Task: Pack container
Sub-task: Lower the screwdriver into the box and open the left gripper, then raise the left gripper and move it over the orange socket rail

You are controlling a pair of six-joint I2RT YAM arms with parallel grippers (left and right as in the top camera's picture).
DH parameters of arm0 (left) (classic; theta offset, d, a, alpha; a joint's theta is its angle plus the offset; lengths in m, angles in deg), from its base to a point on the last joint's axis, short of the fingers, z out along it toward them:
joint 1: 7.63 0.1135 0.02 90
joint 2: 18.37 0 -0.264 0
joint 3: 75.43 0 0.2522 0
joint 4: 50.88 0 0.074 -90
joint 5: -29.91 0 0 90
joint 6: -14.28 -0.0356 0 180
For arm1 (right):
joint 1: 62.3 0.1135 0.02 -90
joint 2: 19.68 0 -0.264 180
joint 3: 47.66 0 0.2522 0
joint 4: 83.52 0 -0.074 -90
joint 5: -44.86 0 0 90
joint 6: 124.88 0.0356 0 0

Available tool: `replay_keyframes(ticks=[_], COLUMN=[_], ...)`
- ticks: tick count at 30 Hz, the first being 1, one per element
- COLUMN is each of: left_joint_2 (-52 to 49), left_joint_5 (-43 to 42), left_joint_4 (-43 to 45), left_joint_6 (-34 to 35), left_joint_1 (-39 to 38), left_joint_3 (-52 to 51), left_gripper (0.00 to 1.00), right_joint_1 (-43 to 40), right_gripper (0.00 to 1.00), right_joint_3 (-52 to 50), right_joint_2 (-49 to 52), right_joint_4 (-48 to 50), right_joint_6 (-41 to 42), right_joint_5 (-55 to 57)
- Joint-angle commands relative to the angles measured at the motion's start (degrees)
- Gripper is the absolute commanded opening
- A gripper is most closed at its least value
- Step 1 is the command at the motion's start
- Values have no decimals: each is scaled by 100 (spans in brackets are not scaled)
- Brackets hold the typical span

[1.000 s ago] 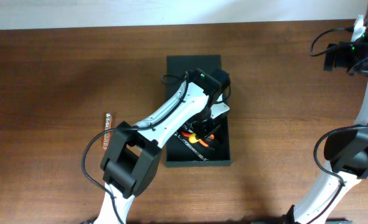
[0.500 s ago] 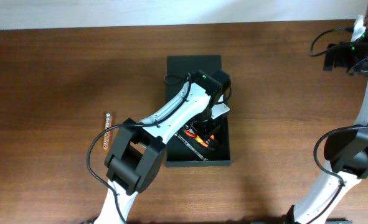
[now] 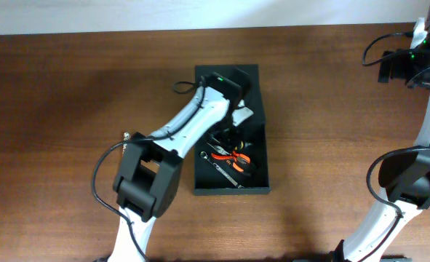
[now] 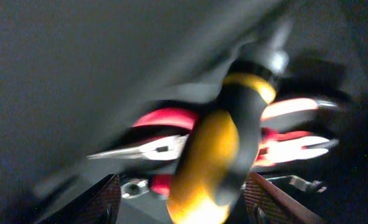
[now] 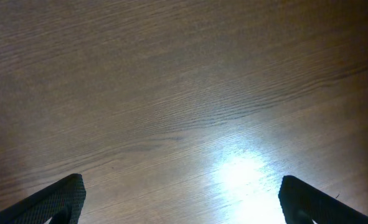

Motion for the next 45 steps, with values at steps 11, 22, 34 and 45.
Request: replay_keyframes(ticks=[11, 22, 34, 45], left_joint_2=[369, 1475, 2225, 2251], left_joint_5=[20, -369, 2621, 2621], left_joint_4=[-573, -678, -1054, -2238], left_joint_6=[363, 367, 2321, 2245], left_joint_1=[605, 586, 1266, 2524], left_joint_3=[1200, 1563, 1563, 1558], left_gripper=[68, 69, 99, 99], right_joint_1=[-9, -11, -9, -9], right_gripper=[99, 99, 99, 99], right_joint_3=[-11, -11, -11, -11], right_joint_2=[11, 11, 11, 11], right_joint_4=[15, 15, 15, 15], right_joint_6=[68, 70, 70, 68], right_joint_5=[-9, -9, -9, -9])
